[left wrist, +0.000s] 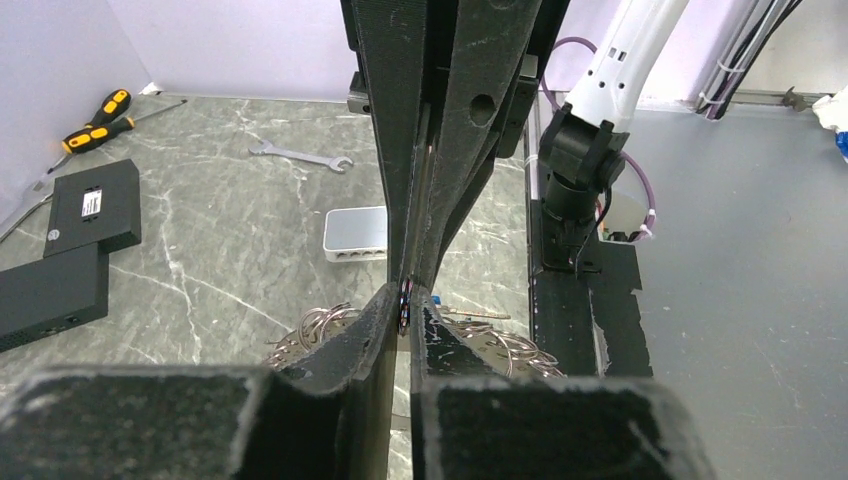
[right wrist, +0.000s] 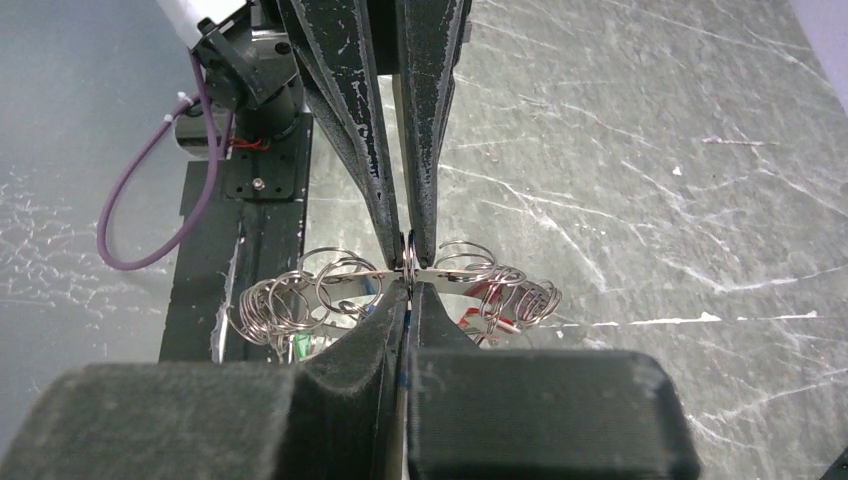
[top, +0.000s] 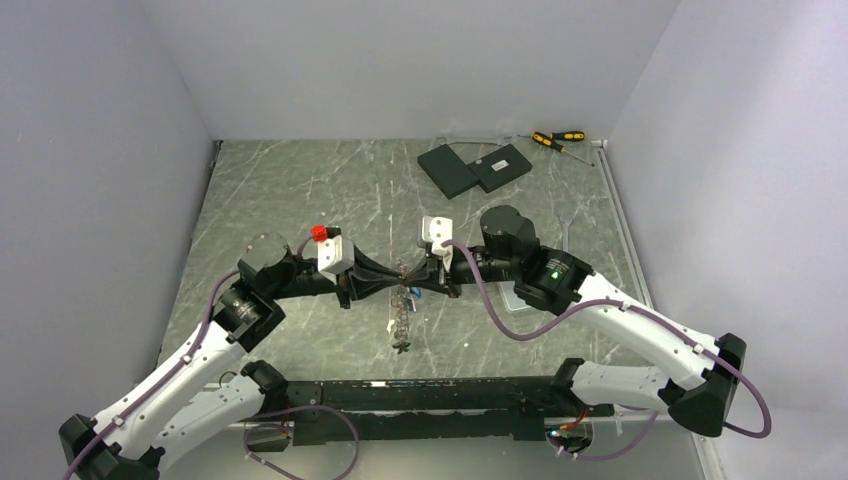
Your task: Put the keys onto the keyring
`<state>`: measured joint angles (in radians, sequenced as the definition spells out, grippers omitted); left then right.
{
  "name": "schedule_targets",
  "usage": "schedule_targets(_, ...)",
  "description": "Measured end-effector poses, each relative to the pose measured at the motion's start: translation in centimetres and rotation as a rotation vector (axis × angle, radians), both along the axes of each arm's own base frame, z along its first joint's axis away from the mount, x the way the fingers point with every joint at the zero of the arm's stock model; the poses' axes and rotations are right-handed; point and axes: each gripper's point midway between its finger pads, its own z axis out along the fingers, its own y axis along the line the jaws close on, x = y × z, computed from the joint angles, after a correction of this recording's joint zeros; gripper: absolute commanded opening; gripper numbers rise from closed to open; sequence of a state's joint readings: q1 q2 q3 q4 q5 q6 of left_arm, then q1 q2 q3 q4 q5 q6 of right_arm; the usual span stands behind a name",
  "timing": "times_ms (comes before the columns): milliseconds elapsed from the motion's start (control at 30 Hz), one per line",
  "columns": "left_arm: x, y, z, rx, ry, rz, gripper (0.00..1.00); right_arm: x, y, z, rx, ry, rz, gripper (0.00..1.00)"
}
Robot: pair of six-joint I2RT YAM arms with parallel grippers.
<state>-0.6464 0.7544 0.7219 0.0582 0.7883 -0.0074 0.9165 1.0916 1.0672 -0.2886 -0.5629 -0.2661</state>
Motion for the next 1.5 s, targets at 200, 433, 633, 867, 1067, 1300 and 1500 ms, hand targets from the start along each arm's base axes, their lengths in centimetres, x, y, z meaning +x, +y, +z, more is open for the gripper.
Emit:
schedule_targets(200, 0.0, 0.0, -0.1, 0.005, -0.017, -0.004, 0.26, 0.0, -0.3, -0.3, -0.013, 0.004, -0.006, 0.00)
schedule_targets(433, 0.0, -0.1, -0.5, 0.019, -0.013, -0.008, 0.34, -0.2, -0.7, -0.9, -0.042, 0.011, -0.003, 0.00)
schedule_targets(633, 0.2, 0.0, -0.9, 0.035, -0.013, -0.009, 0.44, -0.2, -1.1, -1.8, -0.088, 0.020, -0.003, 0.00)
schedule_targets(867, 0.3, -0.3, -1.6, 0.079, 0.011, -0.028, 0.49, 0.6, -1.5, -2.0, -0.169, 0.017, -0.030, 0.00)
schedule_targets(1067, 0.3, -0.7, -2.8, 0.114, 0.059, -0.057, 0.48, 0.9, -1.9, -2.1, -0.223, 0.017, -0.041, 0.00)
schedule_targets(1300, 0.1, -0.8, -3.0, 0.118, 0.064, -0.073, 0.45, 0.9, -1.9, -3.6, -0.281, 0.047, -0.031, 0.00)
schedule_targets(1500, 0.2, -0.9, -3.3, 0.126, 0.073, -0.082, 0.41, 0.7, -1.8, -3.9, -0.293, 0.053, -0.022, 0.00)
